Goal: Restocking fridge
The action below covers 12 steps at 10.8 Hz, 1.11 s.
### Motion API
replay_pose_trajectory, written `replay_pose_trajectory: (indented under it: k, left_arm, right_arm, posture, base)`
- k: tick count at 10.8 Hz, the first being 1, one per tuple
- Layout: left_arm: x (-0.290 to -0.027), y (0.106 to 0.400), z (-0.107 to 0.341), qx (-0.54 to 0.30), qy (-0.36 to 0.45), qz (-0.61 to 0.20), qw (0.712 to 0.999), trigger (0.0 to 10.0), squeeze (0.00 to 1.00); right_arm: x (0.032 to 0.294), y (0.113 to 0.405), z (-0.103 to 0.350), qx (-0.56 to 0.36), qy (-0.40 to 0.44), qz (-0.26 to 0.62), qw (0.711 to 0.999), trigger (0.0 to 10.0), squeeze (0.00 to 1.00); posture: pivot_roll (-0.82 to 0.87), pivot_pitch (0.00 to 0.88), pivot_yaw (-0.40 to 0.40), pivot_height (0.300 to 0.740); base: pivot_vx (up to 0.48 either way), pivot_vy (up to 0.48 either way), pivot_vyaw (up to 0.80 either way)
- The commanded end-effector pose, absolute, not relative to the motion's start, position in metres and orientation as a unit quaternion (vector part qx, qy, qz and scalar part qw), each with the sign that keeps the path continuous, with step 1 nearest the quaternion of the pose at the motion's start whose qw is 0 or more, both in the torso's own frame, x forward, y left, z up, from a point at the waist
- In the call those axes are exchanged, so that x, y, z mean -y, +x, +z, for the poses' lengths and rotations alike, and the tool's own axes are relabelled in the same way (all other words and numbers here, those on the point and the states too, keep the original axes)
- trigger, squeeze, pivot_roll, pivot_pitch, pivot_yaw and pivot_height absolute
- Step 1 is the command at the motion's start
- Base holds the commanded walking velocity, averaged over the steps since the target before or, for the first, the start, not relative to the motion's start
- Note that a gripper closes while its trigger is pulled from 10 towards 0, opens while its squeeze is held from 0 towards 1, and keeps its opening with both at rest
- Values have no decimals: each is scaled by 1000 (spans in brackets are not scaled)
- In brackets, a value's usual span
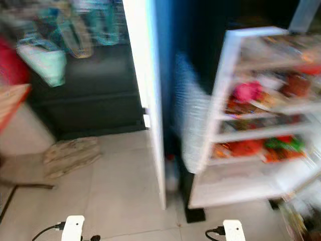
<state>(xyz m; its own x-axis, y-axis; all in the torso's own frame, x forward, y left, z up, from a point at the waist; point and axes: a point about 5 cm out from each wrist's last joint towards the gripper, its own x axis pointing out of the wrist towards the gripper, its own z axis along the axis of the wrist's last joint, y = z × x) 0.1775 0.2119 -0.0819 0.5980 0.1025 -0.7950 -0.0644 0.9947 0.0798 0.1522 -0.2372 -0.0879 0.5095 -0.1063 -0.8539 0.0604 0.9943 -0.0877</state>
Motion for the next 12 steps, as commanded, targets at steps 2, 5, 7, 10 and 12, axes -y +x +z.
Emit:
replay_pose_trajectory:
  k: [2,5,7,10,12]
  left_arm:
    - [-216,170,-84,-458,20,51,887,10000,0]
    - [-217,171,-84,-457,24,48,888,10000,0]
    - [-217,171,-84,-456,24,47,888,10000,0]
    - [-217,171,-84,-458,24,46,888,10000,0]
    - [-217,171,-84,-458,23,46,887,10000,0]
  right_arm:
    - [234,151,-89,-494,-16,-52,868,10000,0]
    - [234,151,-90,-498,-15,-53,866,10000,0]
    - [233,151,-90,-499,-15,-51,865,10000,0]
    - [233,150,-90,-500,-15,-48,865,10000,0]
    - [233,151,-90,-500,-15,-46,864,10000,0]
  posture:
    - [15,15,42,740]
    - [16,13,43,740]
    - [16,12,45,740]
    - [16,11,47,740]
    - [15,14,47,740]
  base:
    - [0,324,0]
    - [0,0,-523]
    - [0,0,-784]
    - [0,0,-785]
    - [0,0,-784]
